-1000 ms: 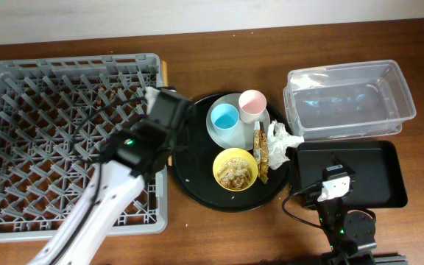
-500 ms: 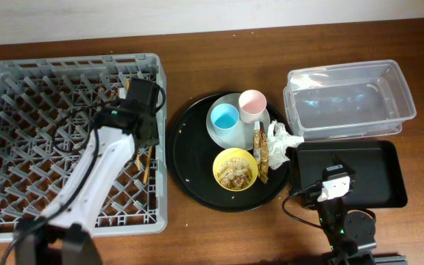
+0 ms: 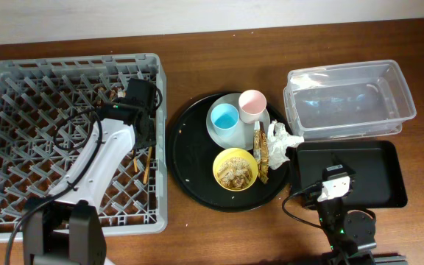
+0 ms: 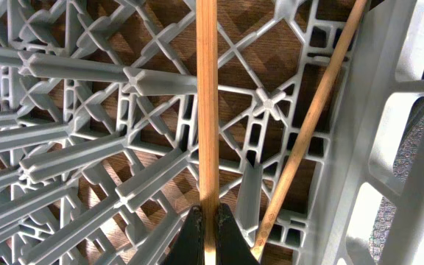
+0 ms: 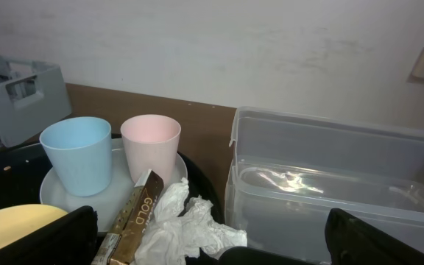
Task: Sort waste into correct bins and load items into the dishwasher rack
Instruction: 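Place the chopstick into the dish rack with the left gripper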
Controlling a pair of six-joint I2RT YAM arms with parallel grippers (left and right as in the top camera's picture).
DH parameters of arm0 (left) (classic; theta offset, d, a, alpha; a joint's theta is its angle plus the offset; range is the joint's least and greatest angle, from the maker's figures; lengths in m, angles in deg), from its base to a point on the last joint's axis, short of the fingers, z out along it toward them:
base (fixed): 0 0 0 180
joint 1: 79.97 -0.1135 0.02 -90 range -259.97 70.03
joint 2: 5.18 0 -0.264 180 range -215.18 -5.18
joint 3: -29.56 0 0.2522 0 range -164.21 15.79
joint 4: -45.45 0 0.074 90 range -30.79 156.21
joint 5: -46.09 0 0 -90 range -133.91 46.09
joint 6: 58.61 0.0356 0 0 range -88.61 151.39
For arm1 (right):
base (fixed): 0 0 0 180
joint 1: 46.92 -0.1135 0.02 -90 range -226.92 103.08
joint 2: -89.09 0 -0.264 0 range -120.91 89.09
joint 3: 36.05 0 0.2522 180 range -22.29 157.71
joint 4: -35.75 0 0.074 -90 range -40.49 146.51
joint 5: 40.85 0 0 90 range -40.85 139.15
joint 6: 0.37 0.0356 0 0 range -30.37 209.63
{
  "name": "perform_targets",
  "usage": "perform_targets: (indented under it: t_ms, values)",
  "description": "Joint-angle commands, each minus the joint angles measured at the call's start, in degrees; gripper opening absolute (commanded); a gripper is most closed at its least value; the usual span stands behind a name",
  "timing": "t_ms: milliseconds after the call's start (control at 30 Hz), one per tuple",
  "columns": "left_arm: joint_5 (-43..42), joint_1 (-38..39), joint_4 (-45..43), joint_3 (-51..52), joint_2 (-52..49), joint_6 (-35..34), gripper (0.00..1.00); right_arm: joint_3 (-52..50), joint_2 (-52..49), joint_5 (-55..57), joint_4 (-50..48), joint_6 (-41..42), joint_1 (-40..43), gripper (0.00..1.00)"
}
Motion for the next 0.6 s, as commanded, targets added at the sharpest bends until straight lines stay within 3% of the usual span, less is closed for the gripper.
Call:
perform_targets:
  t_ms: [0,267,400,433,500,533,567]
  values:
    - [-1.5,-0.3,-0.4,-0.5,-0.5,0.9,0.00,-0.3,0.4,-0.3,0.2,-0.4,-0.3,0.99]
    - [2.4,-0.3,-1.6,-3.3,0.8,9.2,0.00,-0.3,0.4,-0.3,0.2,-0.4,-0.3,0.99]
    - [2.4,-0.3,-1.2,-3.1,0.8,9.6,0.03,-0.3,0.4,-0.3,0.2,-0.4,-0.3,0.99]
    - [2.4,-0.3,-1.2,-3.1,0.8,9.6,0.14,-0.3,0.4,-0.3,0.2,-0.4,-0.3,0.99]
    - [2.4,-0.3,-1.1,-3.1,0.8,9.6,0.45,-0.3,0.4,-0.3,0.2,-0.4,-0.3,0.98]
    - [2.4,-0.3,-1.1,-3.1,0.8,9.6,0.54,-0.3,0.4,-0.3,0.2,-0.4,-0.3,0.99]
    - [2.4,-0.2,-0.9,-3.1,0.8,9.5,0.56,-0.3,0.4,-0.3,0.2,-0.4,-0.3,0.99]
